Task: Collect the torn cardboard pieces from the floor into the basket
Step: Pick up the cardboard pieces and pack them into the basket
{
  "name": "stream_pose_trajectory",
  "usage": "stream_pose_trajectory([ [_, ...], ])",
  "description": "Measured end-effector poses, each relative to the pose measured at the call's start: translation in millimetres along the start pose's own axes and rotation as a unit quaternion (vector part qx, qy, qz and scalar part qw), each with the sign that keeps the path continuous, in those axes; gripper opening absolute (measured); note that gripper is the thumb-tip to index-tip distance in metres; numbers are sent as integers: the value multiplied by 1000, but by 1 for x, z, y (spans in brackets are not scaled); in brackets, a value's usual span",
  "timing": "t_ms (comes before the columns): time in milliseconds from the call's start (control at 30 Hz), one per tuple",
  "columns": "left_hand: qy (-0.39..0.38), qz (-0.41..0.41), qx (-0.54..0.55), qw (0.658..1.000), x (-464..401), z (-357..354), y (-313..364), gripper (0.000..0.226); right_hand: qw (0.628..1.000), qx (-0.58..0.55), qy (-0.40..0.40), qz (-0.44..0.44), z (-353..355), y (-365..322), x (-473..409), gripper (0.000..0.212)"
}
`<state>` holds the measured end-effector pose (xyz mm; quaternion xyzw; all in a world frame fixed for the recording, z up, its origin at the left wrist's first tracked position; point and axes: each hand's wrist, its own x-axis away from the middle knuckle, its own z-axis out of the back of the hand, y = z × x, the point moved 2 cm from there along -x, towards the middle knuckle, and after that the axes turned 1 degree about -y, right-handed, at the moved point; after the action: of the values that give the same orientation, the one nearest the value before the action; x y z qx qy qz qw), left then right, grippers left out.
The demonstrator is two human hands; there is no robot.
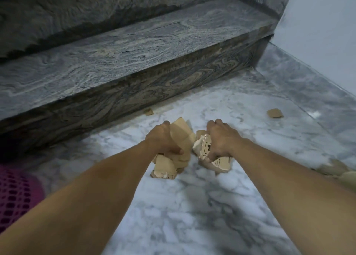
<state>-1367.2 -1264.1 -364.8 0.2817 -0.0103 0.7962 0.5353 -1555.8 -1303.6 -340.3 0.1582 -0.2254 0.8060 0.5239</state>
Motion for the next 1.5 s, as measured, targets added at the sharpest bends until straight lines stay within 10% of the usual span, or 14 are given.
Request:
stream_pose_trajectory([
  [467, -24, 95, 289, 952, 82, 49, -29, 62, 986, -146, -55, -62, 52, 3, 63, 48],
  [867, 107, 90, 289, 947, 250, 235, -95, 51, 973, -216, -27, 75, 163, -177, 176, 7],
  [1500, 324, 259, 374, 830, 427, 292, -363, 74, 915, -342, 109, 184, 122, -513, 219, 44],
])
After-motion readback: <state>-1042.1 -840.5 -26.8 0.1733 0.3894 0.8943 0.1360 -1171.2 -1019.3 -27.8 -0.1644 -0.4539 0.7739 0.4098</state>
